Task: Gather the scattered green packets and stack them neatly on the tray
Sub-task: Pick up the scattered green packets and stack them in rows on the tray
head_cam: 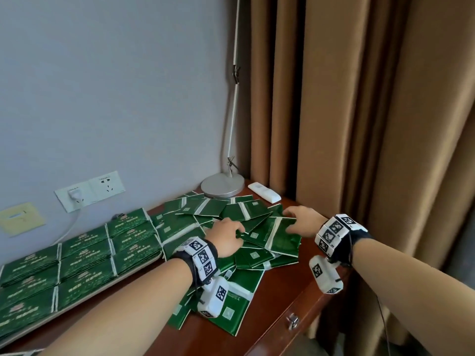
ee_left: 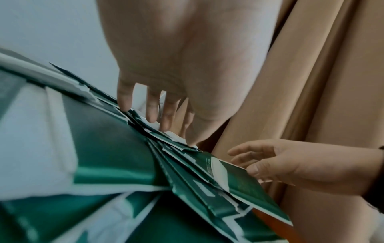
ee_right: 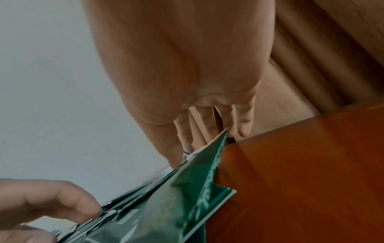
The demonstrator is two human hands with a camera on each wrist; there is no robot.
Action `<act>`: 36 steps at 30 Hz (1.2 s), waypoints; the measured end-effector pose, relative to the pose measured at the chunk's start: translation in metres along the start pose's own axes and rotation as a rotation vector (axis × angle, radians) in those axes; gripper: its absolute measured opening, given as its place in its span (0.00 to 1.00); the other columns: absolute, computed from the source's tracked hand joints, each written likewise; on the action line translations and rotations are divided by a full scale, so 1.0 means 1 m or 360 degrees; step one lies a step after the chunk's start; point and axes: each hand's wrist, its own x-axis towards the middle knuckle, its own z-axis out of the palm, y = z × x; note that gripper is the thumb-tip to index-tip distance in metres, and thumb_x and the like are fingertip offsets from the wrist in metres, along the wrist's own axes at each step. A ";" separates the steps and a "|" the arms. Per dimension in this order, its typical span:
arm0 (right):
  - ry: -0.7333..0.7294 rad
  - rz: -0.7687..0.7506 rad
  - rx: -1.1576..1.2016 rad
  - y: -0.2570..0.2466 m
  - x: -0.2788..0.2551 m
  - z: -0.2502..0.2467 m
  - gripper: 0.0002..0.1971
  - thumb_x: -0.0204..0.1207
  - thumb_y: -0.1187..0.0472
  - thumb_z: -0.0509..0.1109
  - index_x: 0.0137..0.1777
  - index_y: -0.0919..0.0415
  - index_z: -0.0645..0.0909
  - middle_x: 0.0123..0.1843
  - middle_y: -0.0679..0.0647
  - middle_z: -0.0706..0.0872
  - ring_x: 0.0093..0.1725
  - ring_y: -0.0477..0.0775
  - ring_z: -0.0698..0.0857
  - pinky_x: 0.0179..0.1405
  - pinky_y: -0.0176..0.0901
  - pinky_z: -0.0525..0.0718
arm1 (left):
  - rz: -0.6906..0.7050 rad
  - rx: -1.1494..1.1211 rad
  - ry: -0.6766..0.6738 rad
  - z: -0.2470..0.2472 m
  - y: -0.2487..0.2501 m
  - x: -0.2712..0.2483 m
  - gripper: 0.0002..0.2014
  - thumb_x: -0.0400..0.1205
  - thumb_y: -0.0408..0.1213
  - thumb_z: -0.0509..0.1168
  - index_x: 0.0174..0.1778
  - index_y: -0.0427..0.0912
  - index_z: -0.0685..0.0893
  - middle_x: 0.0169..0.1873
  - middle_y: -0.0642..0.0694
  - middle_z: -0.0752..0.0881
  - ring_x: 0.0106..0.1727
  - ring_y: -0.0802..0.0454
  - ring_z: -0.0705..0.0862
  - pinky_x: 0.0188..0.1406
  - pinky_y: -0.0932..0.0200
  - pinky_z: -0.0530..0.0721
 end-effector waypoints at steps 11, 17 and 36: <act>-0.0009 -0.0050 -0.0031 0.003 0.019 -0.003 0.27 0.76 0.52 0.72 0.75 0.50 0.74 0.67 0.54 0.79 0.64 0.53 0.80 0.60 0.42 0.80 | -0.0017 0.0036 0.0034 -0.003 -0.004 0.027 0.16 0.82 0.44 0.65 0.67 0.55 0.82 0.73 0.47 0.74 0.74 0.43 0.69 0.74 0.41 0.71; -0.0005 -0.0139 0.0008 -0.028 0.050 -0.010 0.28 0.75 0.55 0.72 0.76 0.51 0.74 0.72 0.53 0.79 0.64 0.51 0.80 0.53 0.36 0.76 | -0.0211 0.0111 0.0083 -0.018 -0.029 0.039 0.17 0.82 0.43 0.64 0.67 0.56 0.81 0.75 0.49 0.71 0.77 0.44 0.66 0.75 0.39 0.68; -0.0244 -0.0026 -0.0002 -0.053 0.114 0.012 0.15 0.78 0.59 0.72 0.64 0.59 0.86 0.66 0.50 0.85 0.64 0.50 0.81 0.58 0.36 0.75 | -0.0331 0.0242 -0.0165 -0.017 -0.059 0.061 0.23 0.85 0.51 0.57 0.78 0.59 0.73 0.82 0.47 0.64 0.82 0.41 0.62 0.77 0.34 0.60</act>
